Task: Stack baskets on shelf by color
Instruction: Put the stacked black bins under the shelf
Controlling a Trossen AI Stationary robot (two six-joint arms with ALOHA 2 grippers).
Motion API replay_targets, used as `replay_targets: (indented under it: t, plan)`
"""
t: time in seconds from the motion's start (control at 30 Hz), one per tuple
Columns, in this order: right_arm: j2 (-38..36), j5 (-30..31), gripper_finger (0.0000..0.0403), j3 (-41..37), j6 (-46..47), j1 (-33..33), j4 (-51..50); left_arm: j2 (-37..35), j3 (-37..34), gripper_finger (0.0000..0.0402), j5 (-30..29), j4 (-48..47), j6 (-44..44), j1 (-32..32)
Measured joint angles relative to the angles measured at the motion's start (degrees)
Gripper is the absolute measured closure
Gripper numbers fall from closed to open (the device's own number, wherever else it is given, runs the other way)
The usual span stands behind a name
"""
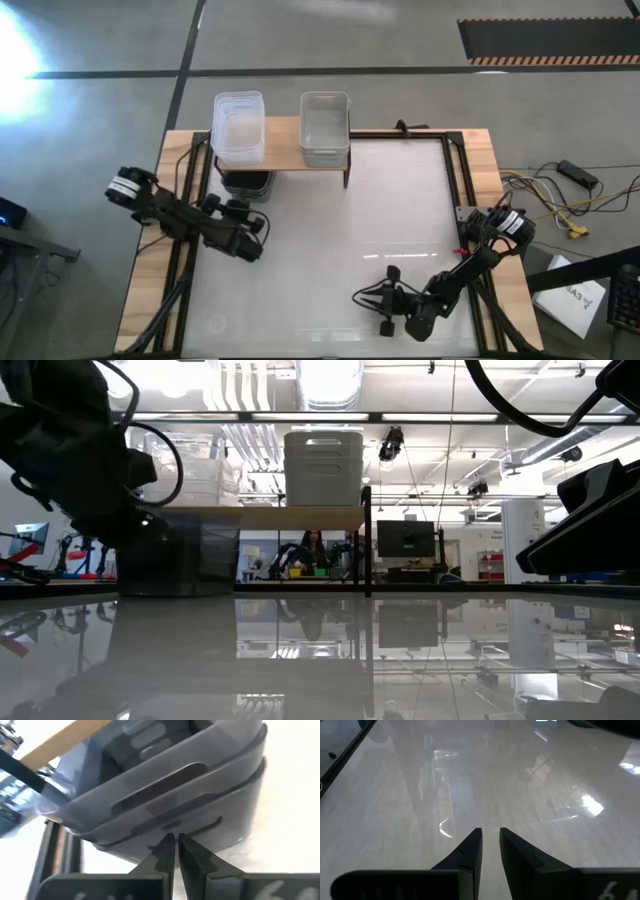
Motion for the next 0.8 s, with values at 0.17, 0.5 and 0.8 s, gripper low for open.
replay_targets:
  t: [0.17, 0.5, 0.8]
  plan:
    - [0.0, 0.0, 0.0344, 0.0, 0.0, 0.0, 0.0, -2.2, 0.2, 0.0394, 1.2, 7.2, 3.3, -1.4]
    - [0.0, -0.2, 0.0344, 0.0, 0.3, 0.0, 0.0, -0.2, -1.4, 0.0394, -2.8, 37.2, 28.3, 6.4]
    - [0.0, -0.3, 0.0344, 0.0, 0.6, 0.0, -0.2, 1.7, -0.4, 0.0394, -4.6, 39.7, 37.9, 11.0]
